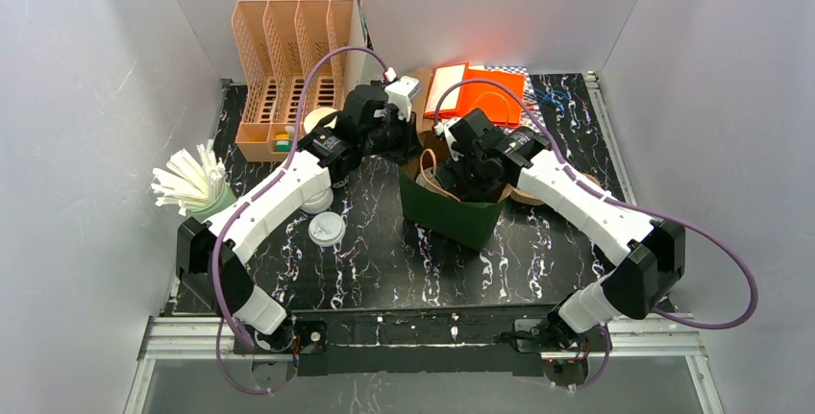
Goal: Pack the takeout coffee
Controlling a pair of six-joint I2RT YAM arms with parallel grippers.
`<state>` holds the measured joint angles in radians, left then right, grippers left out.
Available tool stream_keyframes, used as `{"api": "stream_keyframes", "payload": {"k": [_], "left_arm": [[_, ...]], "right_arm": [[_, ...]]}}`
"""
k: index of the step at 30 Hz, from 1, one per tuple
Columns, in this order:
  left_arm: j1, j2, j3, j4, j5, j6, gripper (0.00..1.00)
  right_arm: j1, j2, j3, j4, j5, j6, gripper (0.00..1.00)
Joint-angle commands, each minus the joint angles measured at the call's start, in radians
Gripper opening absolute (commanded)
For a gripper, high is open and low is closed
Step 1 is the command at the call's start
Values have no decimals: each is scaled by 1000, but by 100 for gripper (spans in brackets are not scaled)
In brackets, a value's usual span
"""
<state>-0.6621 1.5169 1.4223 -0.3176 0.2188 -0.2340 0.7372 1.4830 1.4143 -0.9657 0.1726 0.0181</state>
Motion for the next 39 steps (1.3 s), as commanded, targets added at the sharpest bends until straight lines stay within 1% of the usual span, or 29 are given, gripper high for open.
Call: {"api": "stream_keyframes", "payload": {"k": [1,4,14,19,23,30,39], "left_arm": [[6,1,40,15,17,16,0],[6,4,42,15,16,18,0],[6,12,49,18,19,35,0],[9,21,58,14,21,41,0],[17,31,62,18,27,40,0],[42,54,63,37,-2,23,0],[64,131,142,41,-36,46,0]], "right_arm": [[-2,-28,69,-8,25,-17,98],[-1,-38,72,-3,28,-42,98],[-1,-54,98,10,31,-45,98],[-1,-97,120,75,7,-59,98],[-2,-103,152,94,-5,-69,98],[-2,-121,183,161,-4,-74,98],[-1,-150,194,295,36,-92,98]]}}
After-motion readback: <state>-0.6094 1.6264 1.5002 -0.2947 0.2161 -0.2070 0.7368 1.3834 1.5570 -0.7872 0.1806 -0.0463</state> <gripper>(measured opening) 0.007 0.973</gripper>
